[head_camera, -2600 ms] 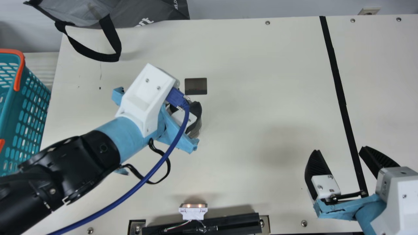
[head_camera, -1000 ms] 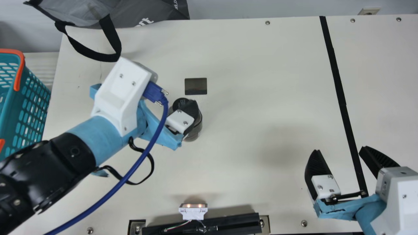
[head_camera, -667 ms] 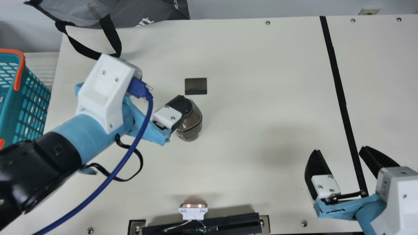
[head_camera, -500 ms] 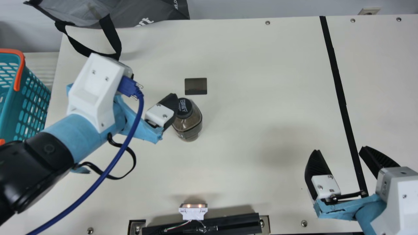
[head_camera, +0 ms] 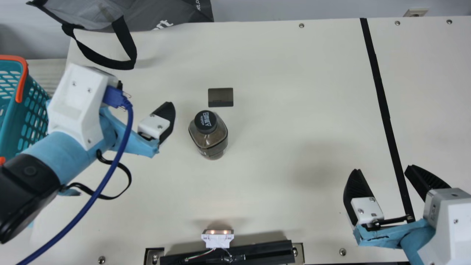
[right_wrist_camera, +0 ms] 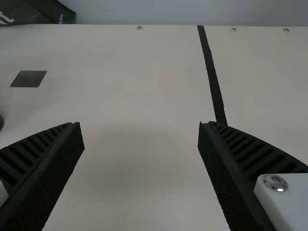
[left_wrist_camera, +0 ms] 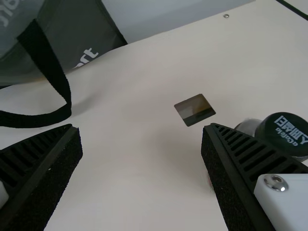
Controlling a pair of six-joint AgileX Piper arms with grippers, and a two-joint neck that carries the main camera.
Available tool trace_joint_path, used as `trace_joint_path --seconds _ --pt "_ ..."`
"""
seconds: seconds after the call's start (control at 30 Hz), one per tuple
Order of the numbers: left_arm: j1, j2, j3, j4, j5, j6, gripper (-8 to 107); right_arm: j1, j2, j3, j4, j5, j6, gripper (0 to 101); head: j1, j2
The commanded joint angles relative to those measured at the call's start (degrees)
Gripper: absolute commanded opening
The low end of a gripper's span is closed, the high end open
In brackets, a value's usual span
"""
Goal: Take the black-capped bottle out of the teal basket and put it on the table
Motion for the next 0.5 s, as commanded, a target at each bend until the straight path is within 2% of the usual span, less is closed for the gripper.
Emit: trace_joint_path --seconds 0.0,0.47 --pt "0.86 -0.49 0.68 0.13 -0.19 -0.02 107 0.0 0.0 0.0 0.0 0.0 0.0 91 -0.21 0.47" --pt "7.96 -5.34 6.88 1.57 -1.83 -0.47 107 0.0 0.0 0.0 0.0 -0.06 0.0 91 -0.21 0.47"
